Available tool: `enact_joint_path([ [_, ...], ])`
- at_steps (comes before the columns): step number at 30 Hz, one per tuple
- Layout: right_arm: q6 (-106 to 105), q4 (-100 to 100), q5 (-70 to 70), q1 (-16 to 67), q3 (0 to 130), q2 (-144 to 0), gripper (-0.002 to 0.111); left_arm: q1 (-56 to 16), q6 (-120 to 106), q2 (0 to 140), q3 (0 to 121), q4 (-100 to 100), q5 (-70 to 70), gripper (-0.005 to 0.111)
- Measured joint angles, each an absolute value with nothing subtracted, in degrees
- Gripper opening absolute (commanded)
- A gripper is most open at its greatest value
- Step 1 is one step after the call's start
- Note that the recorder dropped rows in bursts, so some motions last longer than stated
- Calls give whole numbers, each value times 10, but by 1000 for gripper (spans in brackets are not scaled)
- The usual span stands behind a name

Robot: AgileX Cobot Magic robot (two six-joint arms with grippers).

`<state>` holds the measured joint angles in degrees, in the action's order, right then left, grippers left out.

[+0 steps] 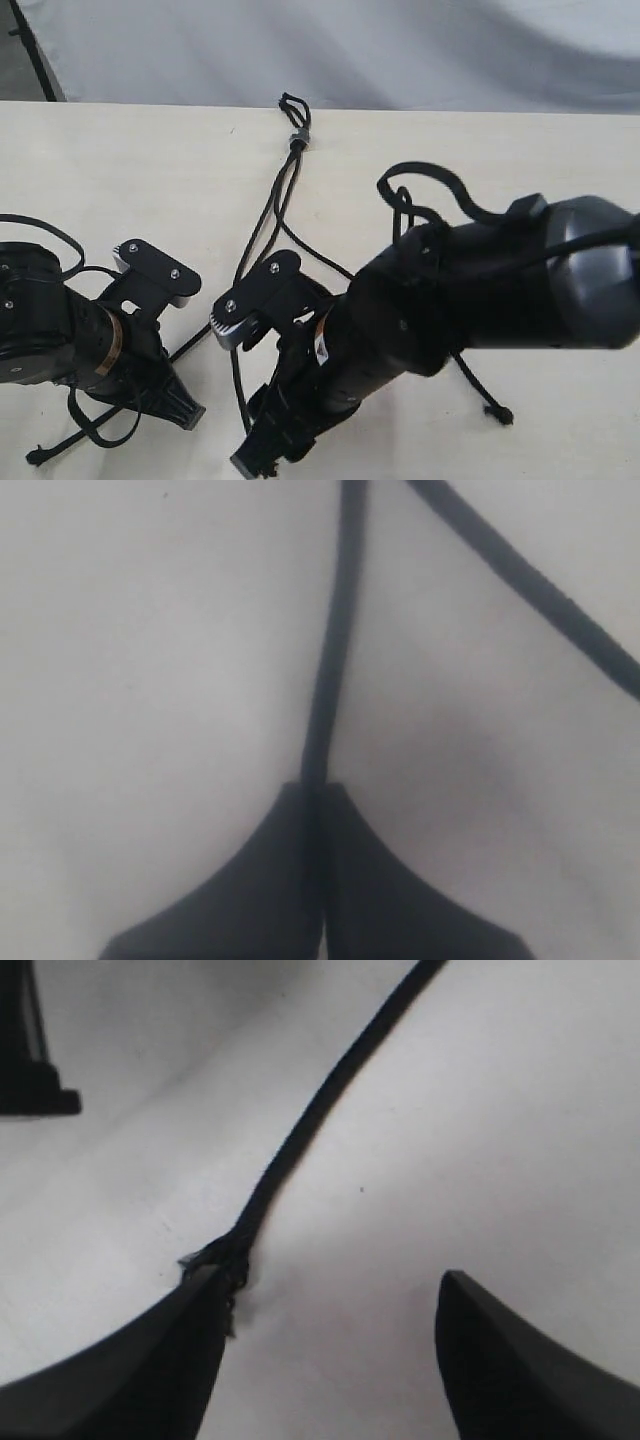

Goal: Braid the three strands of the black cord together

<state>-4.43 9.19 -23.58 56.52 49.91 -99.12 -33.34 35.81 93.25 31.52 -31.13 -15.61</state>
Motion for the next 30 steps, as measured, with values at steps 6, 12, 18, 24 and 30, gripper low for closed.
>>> enact_joint_path([
  [6, -34, 119, -145, 599, 455, -991, 59, -333, 359, 932, 315, -311, -158, 0],
  [12, -33, 125, -126, 619, 448, -991, 59, -333, 359, 932, 315, -311, -158, 0],
  [18, -38, 125, -112, 620, 448, -1015, 45, -333, 359, 932, 315, -309, -158, 0],
  [24, -41, 111, -114, 620, 448, -1026, 1, -333, 359, 930, 307, -307, -157, 0],
  [30, -42, 96, -191, 620, 448, -981, 1, -333, 361, 924, 299, -307, -149, 0],
])
